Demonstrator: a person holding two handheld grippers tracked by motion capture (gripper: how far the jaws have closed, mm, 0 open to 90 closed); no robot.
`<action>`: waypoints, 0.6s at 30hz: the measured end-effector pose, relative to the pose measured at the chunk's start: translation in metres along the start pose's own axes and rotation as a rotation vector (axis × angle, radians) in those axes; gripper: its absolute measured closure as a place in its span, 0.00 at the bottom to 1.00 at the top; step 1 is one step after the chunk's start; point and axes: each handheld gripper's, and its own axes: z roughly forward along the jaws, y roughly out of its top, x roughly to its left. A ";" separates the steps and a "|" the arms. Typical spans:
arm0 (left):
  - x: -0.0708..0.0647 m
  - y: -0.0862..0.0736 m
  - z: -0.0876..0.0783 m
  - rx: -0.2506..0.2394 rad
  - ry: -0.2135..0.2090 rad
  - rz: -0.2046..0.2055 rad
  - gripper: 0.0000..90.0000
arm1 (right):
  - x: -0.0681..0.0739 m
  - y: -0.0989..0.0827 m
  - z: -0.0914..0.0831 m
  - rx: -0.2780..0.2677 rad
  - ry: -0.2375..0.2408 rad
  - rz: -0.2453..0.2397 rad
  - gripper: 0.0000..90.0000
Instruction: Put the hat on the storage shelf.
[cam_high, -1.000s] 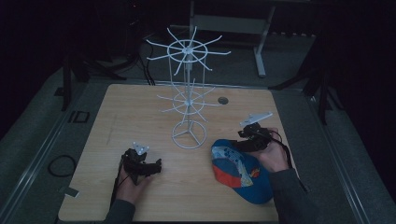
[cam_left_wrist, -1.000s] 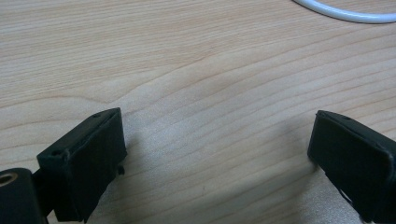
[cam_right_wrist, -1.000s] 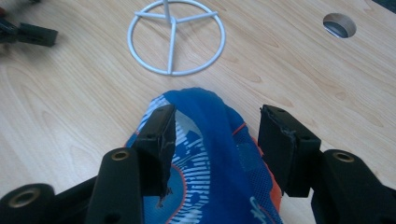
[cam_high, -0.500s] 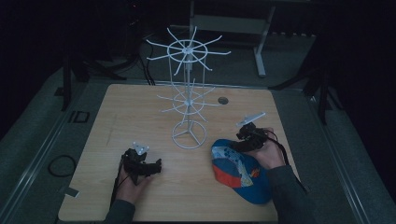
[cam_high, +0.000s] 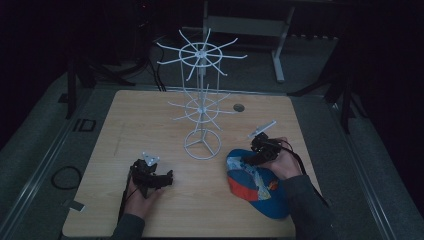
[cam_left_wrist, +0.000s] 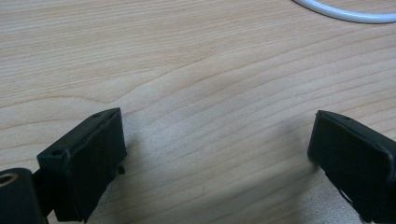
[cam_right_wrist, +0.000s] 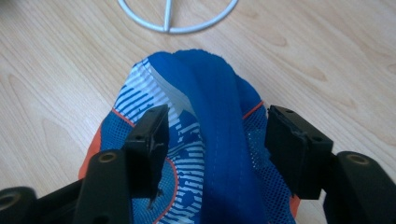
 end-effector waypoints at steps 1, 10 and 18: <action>0.000 0.000 0.000 0.000 0.000 0.000 0.05 | 0.000 0.000 0.001 0.007 -0.002 0.002 0.42; 0.000 0.000 0.000 0.000 0.000 0.000 0.05 | -0.005 -0.002 0.010 0.049 0.006 0.005 0.40; 0.000 0.000 0.000 0.000 0.000 0.000 0.05 | -0.007 -0.001 0.020 0.110 -0.005 -0.006 0.39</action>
